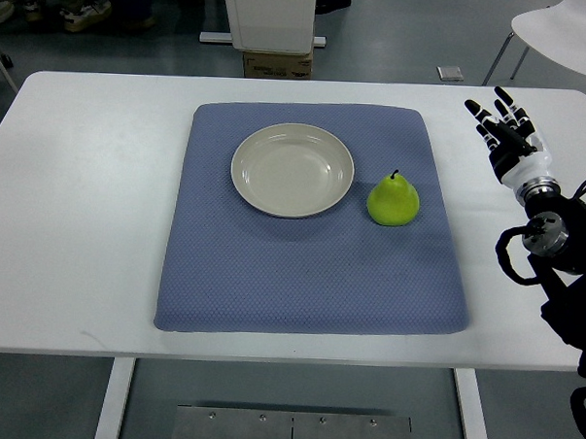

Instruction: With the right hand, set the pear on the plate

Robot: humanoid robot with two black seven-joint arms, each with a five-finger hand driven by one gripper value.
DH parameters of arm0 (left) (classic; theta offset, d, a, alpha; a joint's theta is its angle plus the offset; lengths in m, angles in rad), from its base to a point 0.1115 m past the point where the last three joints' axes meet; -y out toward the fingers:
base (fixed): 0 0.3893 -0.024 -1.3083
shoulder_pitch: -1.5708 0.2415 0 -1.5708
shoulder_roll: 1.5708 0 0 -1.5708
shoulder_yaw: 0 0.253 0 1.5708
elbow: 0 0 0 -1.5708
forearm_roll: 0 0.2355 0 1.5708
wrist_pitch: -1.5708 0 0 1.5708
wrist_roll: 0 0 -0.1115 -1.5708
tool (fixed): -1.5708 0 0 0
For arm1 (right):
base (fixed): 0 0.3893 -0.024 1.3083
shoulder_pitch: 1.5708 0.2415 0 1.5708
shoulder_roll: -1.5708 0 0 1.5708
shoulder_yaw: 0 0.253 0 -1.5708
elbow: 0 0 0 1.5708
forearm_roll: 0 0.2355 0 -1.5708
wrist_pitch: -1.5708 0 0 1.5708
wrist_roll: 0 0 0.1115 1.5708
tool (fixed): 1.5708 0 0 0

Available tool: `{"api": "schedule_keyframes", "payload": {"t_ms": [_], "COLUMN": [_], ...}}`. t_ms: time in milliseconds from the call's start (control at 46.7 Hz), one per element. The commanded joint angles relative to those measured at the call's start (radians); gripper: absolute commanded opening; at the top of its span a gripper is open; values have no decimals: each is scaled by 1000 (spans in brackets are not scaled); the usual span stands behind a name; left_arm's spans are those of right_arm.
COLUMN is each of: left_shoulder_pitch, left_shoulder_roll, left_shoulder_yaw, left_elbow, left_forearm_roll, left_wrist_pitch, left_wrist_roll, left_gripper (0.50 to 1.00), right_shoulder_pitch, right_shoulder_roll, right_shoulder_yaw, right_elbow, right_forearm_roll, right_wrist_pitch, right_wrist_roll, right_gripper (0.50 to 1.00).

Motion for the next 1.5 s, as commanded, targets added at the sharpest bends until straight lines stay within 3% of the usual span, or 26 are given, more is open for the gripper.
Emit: {"api": "schedule_keyframes", "payload": {"t_ms": [0, 1477], "left_shoulder_pitch": [0, 8], "left_shoulder_roll": [0, 0], "left_shoulder_yaw": [0, 0], "left_elbow": [0, 0], "left_forearm_roll": [0, 0], "left_wrist_pitch": [-1, -1], "left_wrist_roll": [-2, 0], "left_gripper": [1000, 1000], "right_shoulder_pitch": [-7, 17], "right_shoulder_roll": [0, -31], "right_shoulder_yaw": [0, -52], "right_elbow": [2, -5], "right_forearm_roll": [0, 0], "right_wrist_pitch": [0, 8], "right_wrist_roll": [0, -5], "right_gripper": [1000, 1000]}}
